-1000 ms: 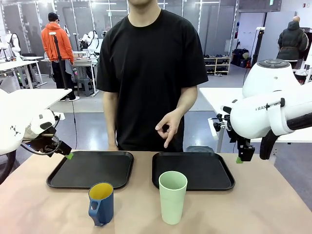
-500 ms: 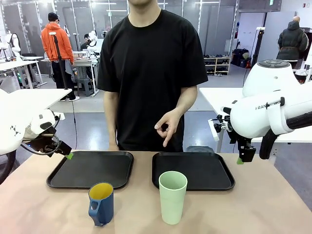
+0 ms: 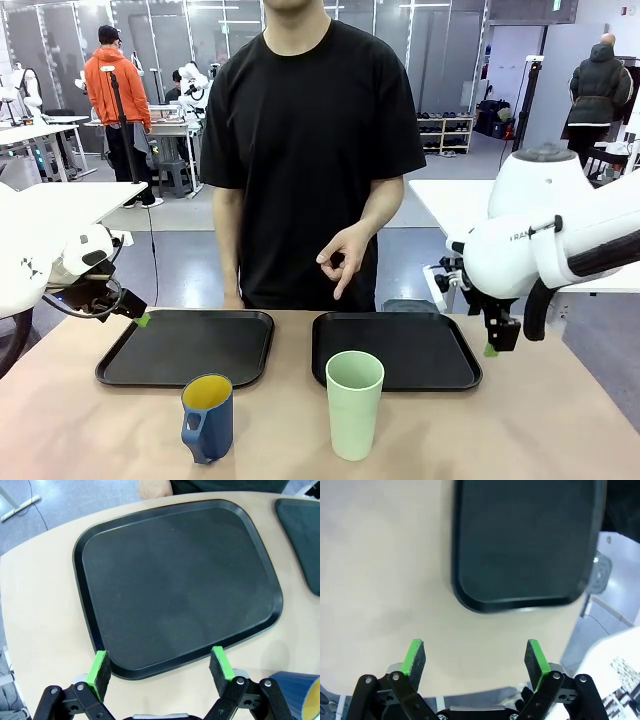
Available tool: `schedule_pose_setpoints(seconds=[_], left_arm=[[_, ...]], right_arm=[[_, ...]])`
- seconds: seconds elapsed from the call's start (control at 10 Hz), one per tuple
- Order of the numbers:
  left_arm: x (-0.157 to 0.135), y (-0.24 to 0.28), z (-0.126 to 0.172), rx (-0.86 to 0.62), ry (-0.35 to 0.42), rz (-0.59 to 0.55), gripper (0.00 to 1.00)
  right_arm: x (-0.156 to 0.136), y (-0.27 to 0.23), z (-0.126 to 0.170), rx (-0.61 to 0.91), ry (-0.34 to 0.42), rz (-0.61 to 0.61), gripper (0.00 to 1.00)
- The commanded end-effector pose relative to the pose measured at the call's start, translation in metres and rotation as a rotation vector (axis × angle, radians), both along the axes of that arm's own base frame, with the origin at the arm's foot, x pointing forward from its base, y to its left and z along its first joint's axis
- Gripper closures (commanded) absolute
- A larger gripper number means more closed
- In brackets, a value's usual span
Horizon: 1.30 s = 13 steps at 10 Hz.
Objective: Sort and store the cups by type.
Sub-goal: Pick up the Reusable plastic cup.
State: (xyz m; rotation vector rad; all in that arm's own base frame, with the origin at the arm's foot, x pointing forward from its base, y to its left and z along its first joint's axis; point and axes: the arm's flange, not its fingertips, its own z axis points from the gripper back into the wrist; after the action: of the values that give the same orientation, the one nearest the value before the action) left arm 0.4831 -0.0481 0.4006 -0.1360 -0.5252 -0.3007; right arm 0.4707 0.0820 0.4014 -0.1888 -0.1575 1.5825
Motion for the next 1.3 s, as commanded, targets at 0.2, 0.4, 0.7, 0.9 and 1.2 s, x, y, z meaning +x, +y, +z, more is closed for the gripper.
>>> schedule_pose_setpoints(seconds=[0.2,0.4,0.7,0.9,1.2], left_arm=[[0.000,0.000,0.001,0.000,-0.002,-0.001,0.00],[0.000,0.000,0.001,0.000,-0.002,-0.001,0.00],[0.000,0.000,0.001,0.000,-0.002,-0.001,0.00],[0.000,0.000,0.001,0.000,-0.002,-0.001,0.00],[0.000,0.000,0.001,0.000,-0.002,-0.001,0.00]], right_arm=[[-0.030,0.003,-0.040,0.150,0.029,0.094,0.00],[-0.039,0.001,-0.062,0.300,0.031,0.149,0.00],[-0.039,-0.008,-0.083,0.602,-0.021,0.228,0.00],[-0.026,-0.015,-0.095,0.697,0.011,0.240,0.00],[-0.013,-0.023,-0.106,0.810,-0.004,0.240,0.00]])
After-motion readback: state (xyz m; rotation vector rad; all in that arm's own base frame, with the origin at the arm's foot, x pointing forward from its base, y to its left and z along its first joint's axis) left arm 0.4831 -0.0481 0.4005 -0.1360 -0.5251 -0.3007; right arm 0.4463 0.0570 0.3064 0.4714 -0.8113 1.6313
